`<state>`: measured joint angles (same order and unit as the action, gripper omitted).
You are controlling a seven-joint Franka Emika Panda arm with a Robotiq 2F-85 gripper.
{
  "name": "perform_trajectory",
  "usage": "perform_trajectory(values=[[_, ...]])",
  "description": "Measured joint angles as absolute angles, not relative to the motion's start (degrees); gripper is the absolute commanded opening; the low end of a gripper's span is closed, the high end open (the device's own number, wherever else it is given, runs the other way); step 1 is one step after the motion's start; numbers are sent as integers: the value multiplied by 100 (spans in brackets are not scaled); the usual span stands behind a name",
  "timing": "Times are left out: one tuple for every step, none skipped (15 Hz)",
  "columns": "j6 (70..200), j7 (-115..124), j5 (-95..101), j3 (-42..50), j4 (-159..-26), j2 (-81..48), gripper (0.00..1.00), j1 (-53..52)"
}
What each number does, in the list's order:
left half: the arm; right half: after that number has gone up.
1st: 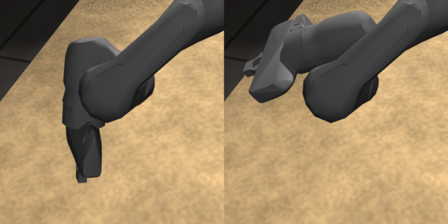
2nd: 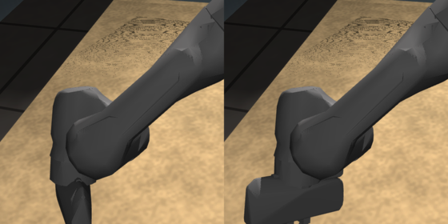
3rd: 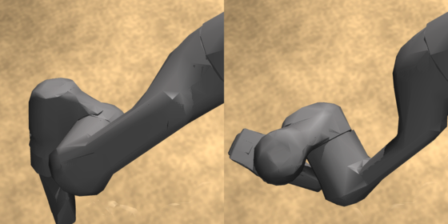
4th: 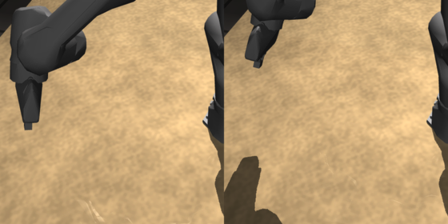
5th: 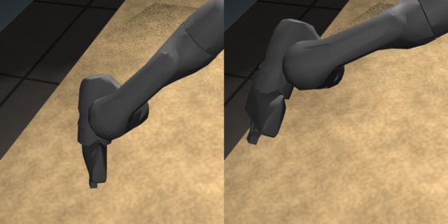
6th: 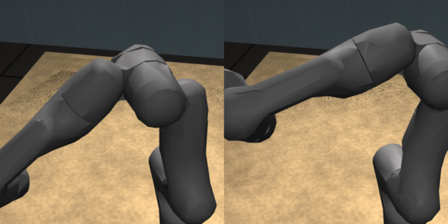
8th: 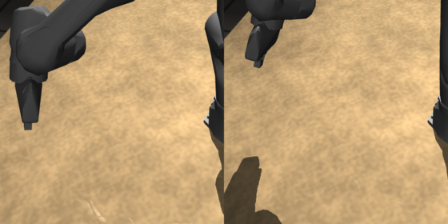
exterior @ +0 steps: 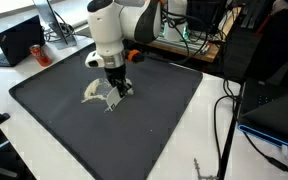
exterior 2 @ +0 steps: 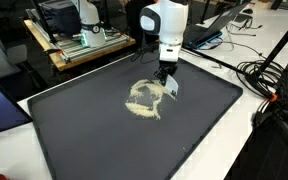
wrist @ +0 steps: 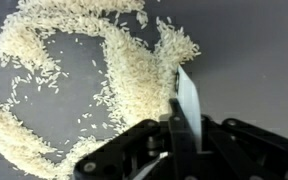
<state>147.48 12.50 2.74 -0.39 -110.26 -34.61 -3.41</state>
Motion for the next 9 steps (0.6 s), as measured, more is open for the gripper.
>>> perform_trajectory(values=[[14720, 1245, 238, -32, -11002, -3473, 1, -296], [14678, 1245, 202, -25, -10970, -3486, 1, -258], [14601, 1245, 166, -13, -10923, -3501, 1, -226], [14507, 1245, 121, 5, -10873, -3515, 1, -199], [14399, 1245, 71, 22, -10821, -3527, 1, -173], [14288, 1249, 11, 45, -10766, -3539, 1, -151], [14176, 1261, -55, 69, -10717, -3552, 1, -131], [14069, 1270, -125, 86, -10667, -3564, 1, -105], [13981, 1288, -194, 101, -10625, -3576, 1, -79]])
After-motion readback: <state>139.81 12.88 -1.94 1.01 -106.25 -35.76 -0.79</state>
